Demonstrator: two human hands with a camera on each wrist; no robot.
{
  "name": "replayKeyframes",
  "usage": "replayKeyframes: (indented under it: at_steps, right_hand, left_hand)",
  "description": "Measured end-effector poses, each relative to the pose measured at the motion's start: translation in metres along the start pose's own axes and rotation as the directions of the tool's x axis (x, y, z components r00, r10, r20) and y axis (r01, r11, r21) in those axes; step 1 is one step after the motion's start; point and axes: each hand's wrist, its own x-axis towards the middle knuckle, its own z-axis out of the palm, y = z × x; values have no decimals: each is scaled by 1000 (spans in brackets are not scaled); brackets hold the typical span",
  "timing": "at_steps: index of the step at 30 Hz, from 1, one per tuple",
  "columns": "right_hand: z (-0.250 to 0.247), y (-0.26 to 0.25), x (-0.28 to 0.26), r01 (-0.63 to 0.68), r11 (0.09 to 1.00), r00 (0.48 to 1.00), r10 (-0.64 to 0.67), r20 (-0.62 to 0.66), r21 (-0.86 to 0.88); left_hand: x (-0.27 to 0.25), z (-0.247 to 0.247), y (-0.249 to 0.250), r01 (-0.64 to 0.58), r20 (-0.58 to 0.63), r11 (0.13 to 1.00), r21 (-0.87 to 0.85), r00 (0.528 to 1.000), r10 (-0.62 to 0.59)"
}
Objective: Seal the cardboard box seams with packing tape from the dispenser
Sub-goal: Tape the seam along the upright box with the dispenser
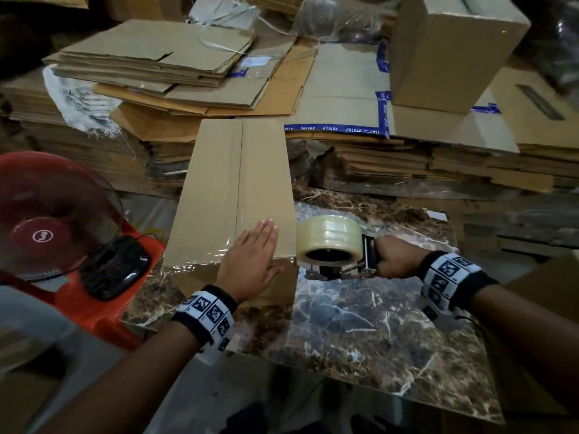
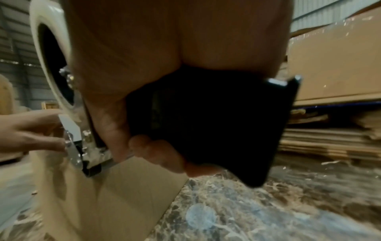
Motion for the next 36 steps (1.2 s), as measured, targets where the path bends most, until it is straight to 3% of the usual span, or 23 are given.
replayKeyframes:
  at_steps: [4, 8, 10, 14, 16, 18, 21, 22, 23, 25, 30, 32, 34, 35, 36]
  right_hand:
    - [7, 0, 14, -82, 988, 997, 81, 16, 129]
    - [21, 26, 6, -258, 955, 966, 254, 41, 150]
    - [41, 41, -1, -324, 881, 944, 326, 52, 344]
    - [90, 52, -6, -364, 560, 891, 441, 104, 744]
    - [115, 54, -1, -344, 298, 867, 464, 180, 890]
    - [139, 57, 7, -343, 59, 840, 466, 278, 937]
    - [164, 57, 14, -320, -228, 811, 436, 390, 920]
    - [168, 58, 14, -308, -305, 809, 414, 417, 901]
    - [169, 55, 11, -305, -326, 806, 412, 425, 895]
    - [181, 62, 14, -308, -258, 780, 483, 398, 916]
    - [244, 127, 37, -302, 190, 710, 699, 88, 934]
    - [216, 88, 18, -363, 358, 674, 738, -23, 860]
    - [188, 58, 0, -487, 433, 614, 787, -56, 759]
    - [178, 52, -5, -547, 426, 558, 827, -66, 721]
    - [166, 45, -10, -579, 433, 518, 850, -100, 691]
  left_hand:
    - [-1, 0, -1, -3, 3, 1000, -5, 1000, 3]
    - [-1, 1, -1, -4, -1, 1000, -5, 1000, 4]
    - [0, 1, -2, -4, -10, 1000, 2, 1000, 4]
    - [0, 4, -2, -4, -39, 1000, 3, 999, 4]
    - [-1, 4, -2, -2, -46, 1000, -10, 999, 2]
    - [-1, 2, -1, 5, -44, 1000, -12, 999, -5]
    - [-1, 2, 0, 15, -31, 1000, -8, 999, -15]
    - [0, 1, 0, 15, -30, 1000, -8, 999, -16]
    - [-1, 1, -1, 14, -31, 1000, -9, 999, -14]
    - [-1, 0, -1, 10, -41, 1000, -2, 999, -10]
    - [1, 0, -2, -7, -50, 1000, -23, 999, 6]
    - [0, -1, -2, -15, -37, 998, -57, 999, 13]
    - [1, -7, -4, -24, -32, 984, -178, 999, 19]
    - [2, -11, -7, -13, -9, 947, -320, 1000, 11]
    - [4, -18, -12, 35, 39, 855, -518, 999, -18]
